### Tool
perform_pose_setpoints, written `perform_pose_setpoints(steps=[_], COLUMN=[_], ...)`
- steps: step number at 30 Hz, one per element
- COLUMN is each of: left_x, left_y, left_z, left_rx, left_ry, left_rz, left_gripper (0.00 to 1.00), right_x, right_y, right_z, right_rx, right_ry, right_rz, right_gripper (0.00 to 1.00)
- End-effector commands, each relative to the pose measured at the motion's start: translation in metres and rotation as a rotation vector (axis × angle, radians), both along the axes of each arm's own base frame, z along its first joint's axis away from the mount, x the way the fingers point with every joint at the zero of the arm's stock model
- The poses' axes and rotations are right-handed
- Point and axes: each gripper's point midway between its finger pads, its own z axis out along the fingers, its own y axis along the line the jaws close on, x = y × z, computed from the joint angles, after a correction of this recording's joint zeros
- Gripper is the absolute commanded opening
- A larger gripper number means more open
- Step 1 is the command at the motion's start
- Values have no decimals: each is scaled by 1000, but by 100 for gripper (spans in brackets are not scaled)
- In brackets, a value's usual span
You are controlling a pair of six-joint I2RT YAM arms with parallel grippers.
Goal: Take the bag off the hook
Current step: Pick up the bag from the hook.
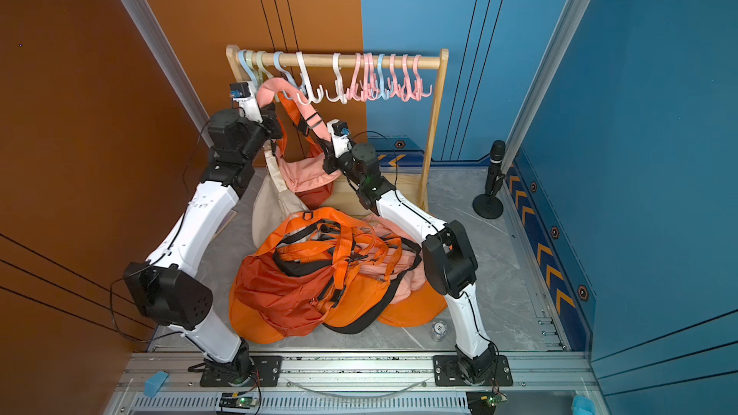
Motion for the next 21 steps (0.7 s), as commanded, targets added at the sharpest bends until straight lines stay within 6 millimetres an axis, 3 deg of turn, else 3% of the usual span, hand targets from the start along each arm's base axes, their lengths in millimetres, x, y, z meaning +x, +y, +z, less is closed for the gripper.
perform_pose_setpoints(steps=[1, 13, 14, 21], left_x=[-37, -94, -99, -140], left_y=[1, 9, 10, 23], left_z=[49, 83, 85, 92], left_rx=[-7, -17, -17, -13], left_ry=[-120, -194, -197, -220], left_rz=[-22, -20, -18, 8], left_gripper=[0, 0, 0, 0], right_x=[-37, -79, -93, -129], right_y=[-6, -19, -9, -7], right_z=[59, 66, 68, 74], right_rx=[77, 43, 40, 13], right_ry=[-108, -112, -113, -134], right_rz=[40, 26, 51, 69], right_gripper=[0, 0, 0, 0])
